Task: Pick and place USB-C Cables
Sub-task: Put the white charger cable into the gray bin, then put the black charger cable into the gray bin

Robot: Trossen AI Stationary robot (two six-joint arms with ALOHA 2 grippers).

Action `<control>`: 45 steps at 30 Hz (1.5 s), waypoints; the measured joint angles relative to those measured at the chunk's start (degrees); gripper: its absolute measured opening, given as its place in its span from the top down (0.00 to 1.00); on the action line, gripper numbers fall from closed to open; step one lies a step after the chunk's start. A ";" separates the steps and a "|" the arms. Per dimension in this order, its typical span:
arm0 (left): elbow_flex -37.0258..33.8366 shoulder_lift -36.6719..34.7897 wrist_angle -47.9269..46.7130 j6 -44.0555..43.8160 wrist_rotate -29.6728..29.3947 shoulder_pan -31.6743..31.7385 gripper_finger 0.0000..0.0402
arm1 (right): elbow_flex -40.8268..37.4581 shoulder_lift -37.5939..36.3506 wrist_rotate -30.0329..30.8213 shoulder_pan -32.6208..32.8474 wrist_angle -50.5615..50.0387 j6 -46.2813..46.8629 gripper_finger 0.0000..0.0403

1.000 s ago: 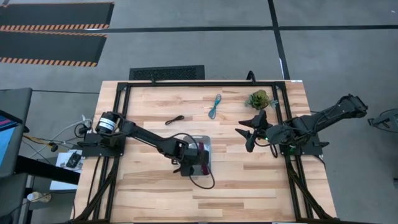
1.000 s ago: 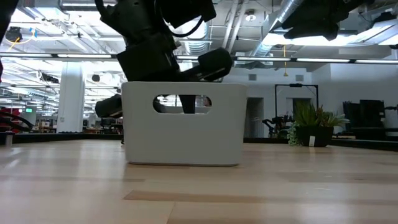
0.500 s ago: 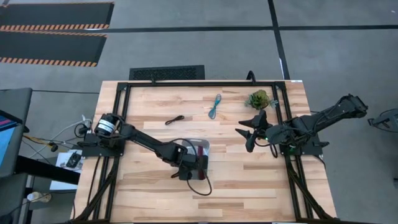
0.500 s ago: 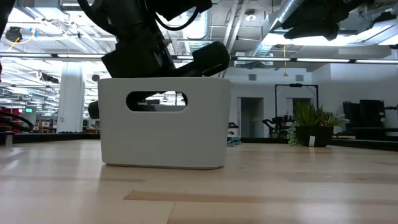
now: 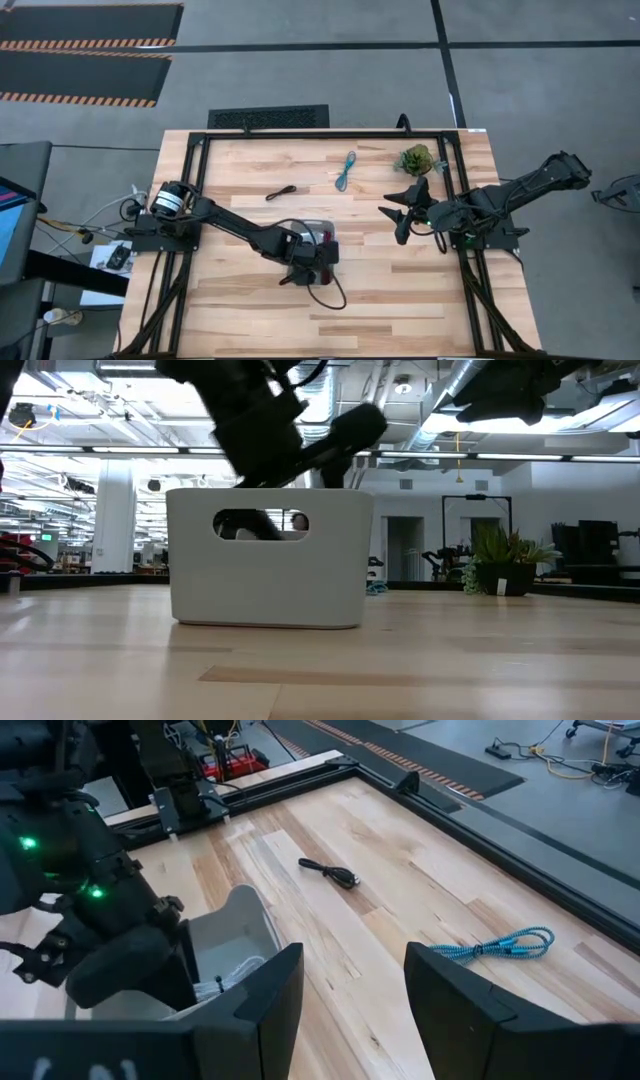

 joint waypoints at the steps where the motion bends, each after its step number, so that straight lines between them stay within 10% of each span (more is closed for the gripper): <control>1: 0.72 0.00 -0.40 -0.26 -0.02 0.05 0.48 | 0.00 0.01 0.00 0.00 -0.08 0.00 0.51; 14: 9.15 0.00 -16.07 -5.82 -4.25 0.05 0.48 | 0.00 0.02 0.00 0.00 -0.10 0.02 0.51; 26: 21.76 -15.83 -30.69 -41.85 -7.30 9.11 0.48 | 0.00 0.02 -0.02 0.02 -0.66 0.66 0.51; 37: -2.48 -43.83 -21.58 -61.12 -2.85 32.45 0.54 | 0.00 0.01 0.00 0.07 -0.88 1.05 0.51; 45: -25.22 -49.69 -3.74 -67.19 2.92 39.13 0.55 | 0.00 0.01 0.00 0.07 -0.83 1.07 0.51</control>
